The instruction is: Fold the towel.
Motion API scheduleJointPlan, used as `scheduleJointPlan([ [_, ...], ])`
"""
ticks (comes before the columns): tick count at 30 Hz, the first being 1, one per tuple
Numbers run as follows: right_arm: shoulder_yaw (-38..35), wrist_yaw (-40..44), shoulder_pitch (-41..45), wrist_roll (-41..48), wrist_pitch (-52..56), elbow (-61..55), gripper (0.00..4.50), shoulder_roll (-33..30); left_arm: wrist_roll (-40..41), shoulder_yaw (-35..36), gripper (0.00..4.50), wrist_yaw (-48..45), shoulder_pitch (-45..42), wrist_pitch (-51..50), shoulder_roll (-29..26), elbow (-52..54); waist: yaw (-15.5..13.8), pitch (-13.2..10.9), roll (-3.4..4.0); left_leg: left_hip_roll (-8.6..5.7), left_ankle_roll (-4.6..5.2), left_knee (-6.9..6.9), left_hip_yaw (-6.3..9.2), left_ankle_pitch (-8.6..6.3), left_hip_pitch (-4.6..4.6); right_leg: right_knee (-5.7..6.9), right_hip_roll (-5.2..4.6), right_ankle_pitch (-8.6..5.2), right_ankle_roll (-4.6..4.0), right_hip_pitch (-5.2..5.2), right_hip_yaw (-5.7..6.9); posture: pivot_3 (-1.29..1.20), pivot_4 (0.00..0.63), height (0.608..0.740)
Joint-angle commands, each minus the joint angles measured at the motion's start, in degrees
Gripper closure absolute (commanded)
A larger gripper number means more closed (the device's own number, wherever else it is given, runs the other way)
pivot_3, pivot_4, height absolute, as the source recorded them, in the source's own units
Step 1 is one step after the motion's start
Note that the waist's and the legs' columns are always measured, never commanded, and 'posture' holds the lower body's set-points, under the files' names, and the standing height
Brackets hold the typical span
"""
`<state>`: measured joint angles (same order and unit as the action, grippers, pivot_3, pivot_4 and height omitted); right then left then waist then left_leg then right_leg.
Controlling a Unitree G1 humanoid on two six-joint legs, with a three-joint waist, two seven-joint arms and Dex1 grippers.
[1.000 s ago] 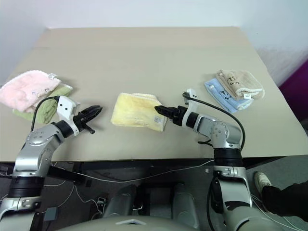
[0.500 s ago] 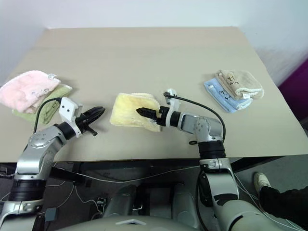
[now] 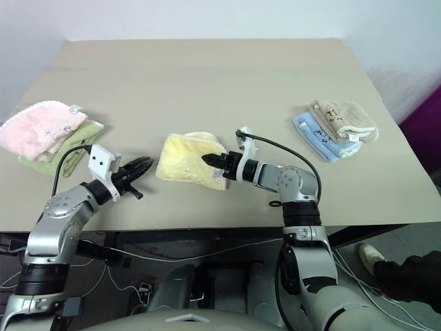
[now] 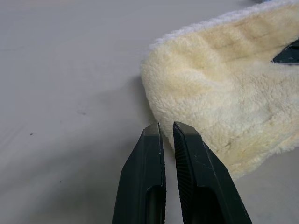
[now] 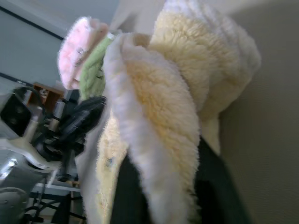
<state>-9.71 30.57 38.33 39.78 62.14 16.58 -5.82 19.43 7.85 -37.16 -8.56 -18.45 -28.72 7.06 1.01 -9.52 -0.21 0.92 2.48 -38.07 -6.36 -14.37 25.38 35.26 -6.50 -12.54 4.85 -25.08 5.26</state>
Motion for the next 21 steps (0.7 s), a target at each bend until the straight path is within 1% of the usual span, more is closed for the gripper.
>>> scheduleJointPlan([
  [1, -1.0, -0.2, -0.8, 1.9, 0.0, -3.6, 4.48, 0.6, 0.3, 0.1, 4.07, -0.4, -0.8, 0.7, -0.2, 0.8, 0.0, 0.0, 0.0, 0.0, 0.0, 0.0, 0.0, 0.0, 0.0, 0.0, 0.0, 0.0, 0.0, 0.0, 0.0, 0.0, 0.15, 0.74],
  [4, -1.2, -0.7, -1.8, 1.9, -0.7, -5.1, 4.48, 0.3, 0.1, -0.2, 4.07, -0.5, -1.1, 0.8, -0.3, 0.4, 0.0, 0.0, 0.0, 0.0, 0.0, 0.0, 0.0, 0.0, 0.0, 0.0, 0.0, 0.0, 0.0, 0.0, 0.0, 0.0, 0.15, 0.74],
  [6, -2.9, -1.4, -2.2, 3.1, -0.8, -6.9, 4.48, 0.2, 0.0, -0.2, 4.07, -0.6, -1.1, 0.8, -0.3, 0.3, -0.1, 0.0, 0.0, 0.0, 0.0, 0.0, 0.0, 0.0, 0.0, 0.0, 0.0, 0.0, 0.0, 0.0, 0.0, 0.0, 0.15, 0.74],
  [9, -8.3, -4.2, -0.7, 6.2, -1.6, -11.5, 4.48, -1.3, 0.4, -0.2, 4.07, -0.5, -1.1, 0.7, 0.1, 0.4, -0.2, 0.0, 0.01, -0.01, 0.0, 0.0, 0.0, 0.0, 0.01, 0.0, -0.01, 0.0, 0.0, 0.0, 0.0, 0.0, 0.15, 0.74],
  [11, -14.2, -7.9, 2.8, 8.2, -3.4, -13.2, 4.48, -4.1, 0.4, -1.0, 4.07, -0.9, -1.3, 0.7, 0.6, 0.1, -0.3, 0.0, 0.03, -0.01, 0.0, -0.02, 0.0, 0.0, 0.01, 0.0, -0.02, 0.0, 0.01, 0.01, 0.0, 0.0, 0.15, 0.74],
  [13, -20.0, -12.4, 7.0, 9.1, -6.0, -12.2, 4.48, -7.9, 0.2, -2.0, 4.07, -1.2, -1.9, 0.9, 1.4, -0.5, -0.5, -0.1, 0.09, -0.05, 0.01, -0.04, 0.0, -0.01, 0.02, 0.0, -0.05, 0.01, 0.01, 0.0, 0.01, 0.0, 0.15, 0.74],
  [19, -28.9, -21.1, 13.2, 7.7, -12.2, -4.2, 4.48, -16.5, -0.3, -4.3, 4.07, -1.8, -4.5, 1.5, 3.3, -2.5, -0.2, -0.1, 0.1, 0.0, 0.01, -0.01, -0.01, -0.01, 0.02, -0.04, 0.01, -0.01, 0.0, 0.01, 0.0, 0.0, 0.15, 0.74],
  [21, -32.1, -24.8, 14.4, 6.5, -15.3, 1.4, 4.48, -20.0, -0.5, -5.2, 4.07, -2.1, -5.4, 1.7, 3.8, -3.3, -0.2, -0.1, 0.1, 0.0, 0.03, -0.03, -0.05, 0.0, 0.0, -0.02, 0.01, 0.0, 0.01, 0.03, 0.0, 0.0, 0.15, 0.74],
])
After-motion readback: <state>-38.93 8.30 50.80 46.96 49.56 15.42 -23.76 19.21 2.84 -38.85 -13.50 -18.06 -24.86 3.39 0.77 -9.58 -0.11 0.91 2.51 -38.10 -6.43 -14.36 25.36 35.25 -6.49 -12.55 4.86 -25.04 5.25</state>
